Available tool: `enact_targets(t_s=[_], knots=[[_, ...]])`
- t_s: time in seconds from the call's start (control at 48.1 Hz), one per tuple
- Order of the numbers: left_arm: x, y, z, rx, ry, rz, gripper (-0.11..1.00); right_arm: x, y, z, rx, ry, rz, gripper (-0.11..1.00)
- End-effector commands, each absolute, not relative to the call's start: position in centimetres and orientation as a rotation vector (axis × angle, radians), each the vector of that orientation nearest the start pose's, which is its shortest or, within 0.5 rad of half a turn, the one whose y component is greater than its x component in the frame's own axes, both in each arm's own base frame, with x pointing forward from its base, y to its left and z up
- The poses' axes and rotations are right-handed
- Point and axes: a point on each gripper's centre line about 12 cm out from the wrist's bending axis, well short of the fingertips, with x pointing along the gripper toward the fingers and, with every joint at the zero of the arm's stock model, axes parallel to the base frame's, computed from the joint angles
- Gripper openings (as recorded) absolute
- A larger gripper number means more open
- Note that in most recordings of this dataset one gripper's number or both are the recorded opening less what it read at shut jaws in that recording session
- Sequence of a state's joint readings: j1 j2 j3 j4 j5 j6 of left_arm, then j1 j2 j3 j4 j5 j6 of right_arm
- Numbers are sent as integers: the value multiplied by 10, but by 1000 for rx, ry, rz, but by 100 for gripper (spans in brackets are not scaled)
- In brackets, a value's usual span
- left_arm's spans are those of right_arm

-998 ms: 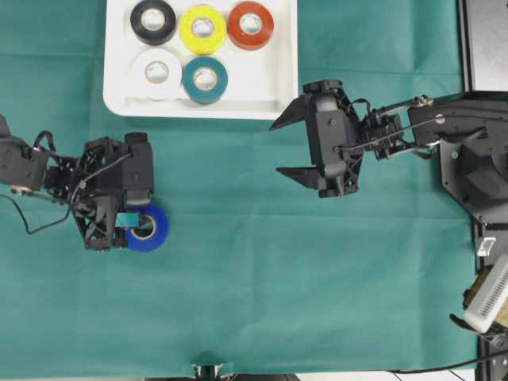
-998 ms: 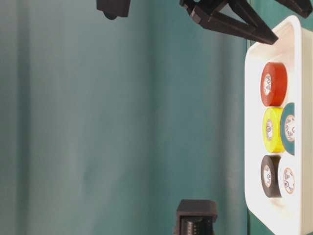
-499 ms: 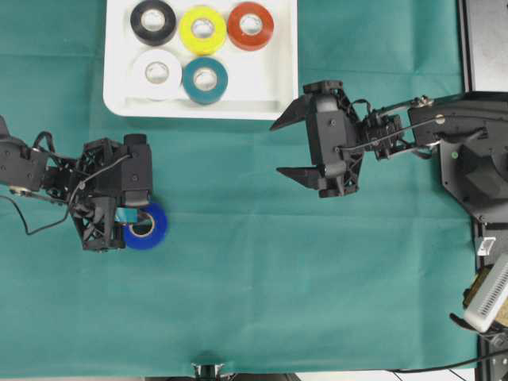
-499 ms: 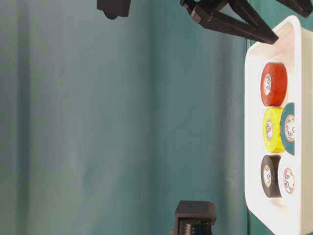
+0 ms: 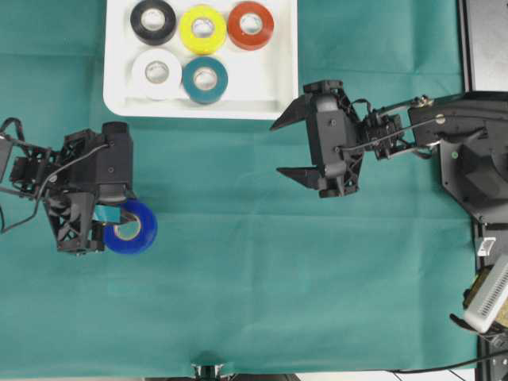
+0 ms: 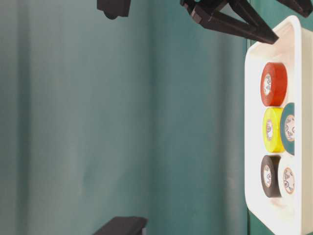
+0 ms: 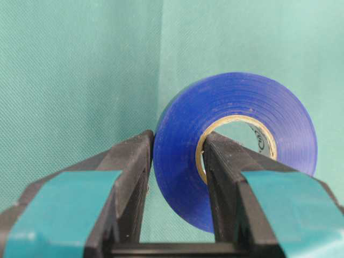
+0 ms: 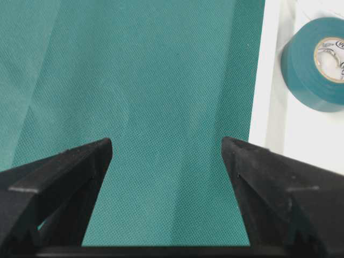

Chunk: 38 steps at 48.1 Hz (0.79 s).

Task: Put the tape alternately from left to right into the white case.
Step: 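Move the left gripper onto the blue tape roll and grasp it, then lift the blue tape with the left gripper into the tray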

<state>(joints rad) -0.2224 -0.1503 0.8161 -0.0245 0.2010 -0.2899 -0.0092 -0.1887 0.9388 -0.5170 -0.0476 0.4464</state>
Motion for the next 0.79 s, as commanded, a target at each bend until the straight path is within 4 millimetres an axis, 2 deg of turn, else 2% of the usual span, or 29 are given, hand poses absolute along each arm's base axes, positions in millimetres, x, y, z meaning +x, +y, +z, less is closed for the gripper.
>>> enact_targets(t_s=[0.0,0.166,0.457,0.769], knots=[[321,-67,171,-212,843,-68,27,313,1,160,-56,679,41,87],[325,-53,165,-226,855,-24,27,314,1,160,-55,677,43,87],[343,-9,166,-268,829,94,27,314,0,160,-55,677,41,87],[379,29,181,-181,770,130,27,315,1,156,-55,689,43,87]])
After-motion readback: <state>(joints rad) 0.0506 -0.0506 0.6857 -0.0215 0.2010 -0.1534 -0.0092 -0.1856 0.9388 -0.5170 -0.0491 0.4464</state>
